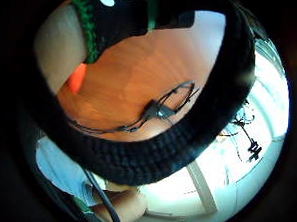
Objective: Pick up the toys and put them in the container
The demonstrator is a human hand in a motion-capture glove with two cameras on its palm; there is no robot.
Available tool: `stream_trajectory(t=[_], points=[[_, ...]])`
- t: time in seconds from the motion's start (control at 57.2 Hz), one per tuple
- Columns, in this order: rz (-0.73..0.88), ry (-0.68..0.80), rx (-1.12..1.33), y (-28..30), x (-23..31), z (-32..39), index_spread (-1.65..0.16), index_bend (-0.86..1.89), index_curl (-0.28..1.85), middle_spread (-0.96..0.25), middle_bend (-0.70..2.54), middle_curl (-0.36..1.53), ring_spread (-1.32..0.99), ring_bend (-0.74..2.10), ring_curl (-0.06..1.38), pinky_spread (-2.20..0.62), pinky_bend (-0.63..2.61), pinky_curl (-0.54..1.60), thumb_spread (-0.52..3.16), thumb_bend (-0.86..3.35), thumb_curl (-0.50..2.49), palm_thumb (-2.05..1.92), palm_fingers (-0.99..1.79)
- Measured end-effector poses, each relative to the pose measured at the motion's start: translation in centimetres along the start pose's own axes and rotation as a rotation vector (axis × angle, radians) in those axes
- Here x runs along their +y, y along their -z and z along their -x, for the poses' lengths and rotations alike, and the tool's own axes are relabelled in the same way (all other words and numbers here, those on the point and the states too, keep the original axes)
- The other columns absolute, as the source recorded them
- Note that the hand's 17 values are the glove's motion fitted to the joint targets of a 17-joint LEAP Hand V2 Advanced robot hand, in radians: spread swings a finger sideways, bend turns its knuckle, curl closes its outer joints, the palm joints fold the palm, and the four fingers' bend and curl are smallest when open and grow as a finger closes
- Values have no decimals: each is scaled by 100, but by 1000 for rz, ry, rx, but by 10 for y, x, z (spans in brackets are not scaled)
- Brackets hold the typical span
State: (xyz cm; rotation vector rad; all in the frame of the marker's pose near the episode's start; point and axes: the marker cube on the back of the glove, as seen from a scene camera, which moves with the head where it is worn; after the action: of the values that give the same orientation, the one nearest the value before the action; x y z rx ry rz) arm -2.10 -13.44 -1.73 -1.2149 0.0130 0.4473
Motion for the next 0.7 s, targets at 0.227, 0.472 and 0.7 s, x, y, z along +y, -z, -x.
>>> stream_trajectory(t=[0.227,0.472,0.7], points=[[34,3,-102,-40,22,-30,-31,6,19,2,7,16,1,18,29,9,113,36,128,-3,30,-2,-33],[-186,97,-158,-27,-31,15,-30,7,15,2,8,14,1,18,30,9,116,36,130,-1,30,-1,-34],[-349,192,-61,-22,-63,52,-30,7,11,4,16,16,-1,41,35,-8,126,38,153,15,34,25,3]])
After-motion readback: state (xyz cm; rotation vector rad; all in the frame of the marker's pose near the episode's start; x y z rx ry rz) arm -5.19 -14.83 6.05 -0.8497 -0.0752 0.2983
